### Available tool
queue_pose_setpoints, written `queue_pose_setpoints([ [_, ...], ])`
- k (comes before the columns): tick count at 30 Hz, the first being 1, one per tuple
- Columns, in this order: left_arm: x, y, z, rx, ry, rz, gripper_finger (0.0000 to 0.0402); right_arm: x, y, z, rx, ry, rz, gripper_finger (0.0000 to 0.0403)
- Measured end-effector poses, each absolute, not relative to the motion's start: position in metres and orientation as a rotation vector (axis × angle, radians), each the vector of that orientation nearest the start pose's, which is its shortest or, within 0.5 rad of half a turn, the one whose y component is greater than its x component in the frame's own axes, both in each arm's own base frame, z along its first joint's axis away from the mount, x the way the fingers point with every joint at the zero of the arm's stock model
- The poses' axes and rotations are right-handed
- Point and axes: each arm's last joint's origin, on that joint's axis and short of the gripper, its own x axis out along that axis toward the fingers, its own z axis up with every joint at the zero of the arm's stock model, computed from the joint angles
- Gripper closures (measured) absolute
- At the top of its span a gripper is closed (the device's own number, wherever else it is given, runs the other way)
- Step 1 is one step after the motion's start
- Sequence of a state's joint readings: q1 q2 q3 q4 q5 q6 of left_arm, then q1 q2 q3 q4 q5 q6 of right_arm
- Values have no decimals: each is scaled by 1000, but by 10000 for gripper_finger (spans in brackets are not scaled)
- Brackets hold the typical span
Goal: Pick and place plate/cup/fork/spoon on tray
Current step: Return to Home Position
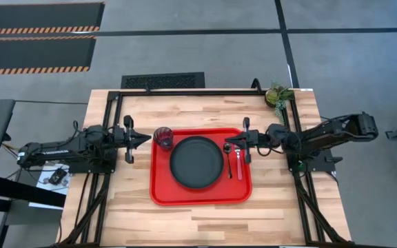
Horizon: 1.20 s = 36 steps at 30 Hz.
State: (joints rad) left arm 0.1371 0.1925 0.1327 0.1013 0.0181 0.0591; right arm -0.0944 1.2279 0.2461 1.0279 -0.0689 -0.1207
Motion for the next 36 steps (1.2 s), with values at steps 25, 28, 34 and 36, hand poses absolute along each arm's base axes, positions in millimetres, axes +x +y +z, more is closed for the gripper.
queue_pose_setpoints([
  [25, 92, 13, 184, 41, -20, 151, 401, 144, -15, 167, -99, -48, -137, 399],
  [28, 92, 14, 184, 41, -19, 169, 401, 141, -14, 167, -106, -30, -157, 399],
  [34, 92, 14, 182, 40, -5, 170, 401, 131, -15, 168, -107, -10, -157, 399],
  [36, 92, 14, 182, 40, -5, 170, 401, 127, -15, 170, -106, -18, -146, 399],
])
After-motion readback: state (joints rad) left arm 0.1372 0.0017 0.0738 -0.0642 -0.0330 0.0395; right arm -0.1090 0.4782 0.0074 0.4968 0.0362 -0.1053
